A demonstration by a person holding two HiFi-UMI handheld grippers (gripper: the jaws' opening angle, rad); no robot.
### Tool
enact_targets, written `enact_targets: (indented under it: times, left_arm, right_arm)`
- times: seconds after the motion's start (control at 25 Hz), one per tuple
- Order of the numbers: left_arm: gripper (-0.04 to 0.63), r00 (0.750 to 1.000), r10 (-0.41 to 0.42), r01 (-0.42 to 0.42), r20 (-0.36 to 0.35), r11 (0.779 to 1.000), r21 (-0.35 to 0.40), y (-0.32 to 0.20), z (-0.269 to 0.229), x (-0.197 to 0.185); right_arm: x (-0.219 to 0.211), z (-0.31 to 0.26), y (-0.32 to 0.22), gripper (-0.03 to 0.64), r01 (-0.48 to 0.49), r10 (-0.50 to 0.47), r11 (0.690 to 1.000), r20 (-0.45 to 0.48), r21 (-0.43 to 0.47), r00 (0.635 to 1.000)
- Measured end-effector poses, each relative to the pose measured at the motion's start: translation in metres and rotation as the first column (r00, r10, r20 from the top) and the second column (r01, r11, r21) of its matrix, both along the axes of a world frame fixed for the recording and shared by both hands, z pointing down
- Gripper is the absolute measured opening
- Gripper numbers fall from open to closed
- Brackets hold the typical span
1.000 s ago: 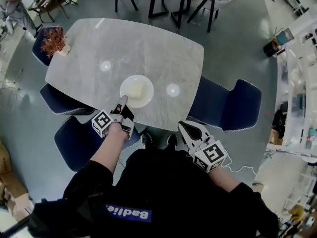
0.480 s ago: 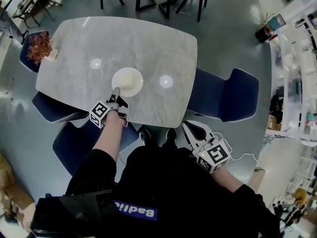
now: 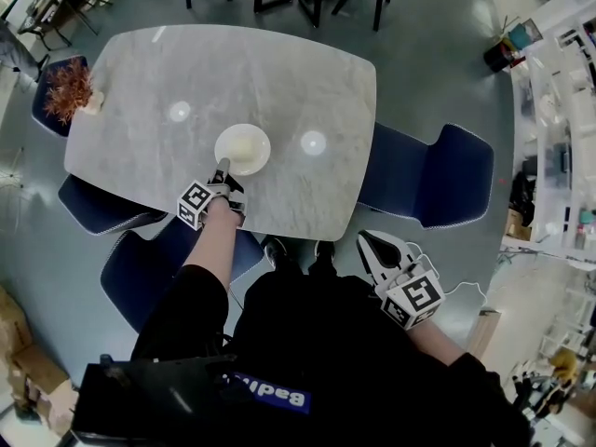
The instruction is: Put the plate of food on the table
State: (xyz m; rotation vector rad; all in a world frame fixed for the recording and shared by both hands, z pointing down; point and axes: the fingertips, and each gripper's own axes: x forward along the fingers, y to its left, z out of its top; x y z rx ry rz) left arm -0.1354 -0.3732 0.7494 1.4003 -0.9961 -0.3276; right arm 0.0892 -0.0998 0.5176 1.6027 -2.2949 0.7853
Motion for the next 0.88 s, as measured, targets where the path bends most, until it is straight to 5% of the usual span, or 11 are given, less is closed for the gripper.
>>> enact_targets:
  times: [0.88]
  left_arm:
    - [0.017,0.994,0.027,-0.024,0.11,0.999,-0.022,-0.014,0.031,0.007]
  right_arm:
    - [0.026,0.013,-0.003,0.009,-0.027,0.026,0.999,-0.015,-0.044,1.0]
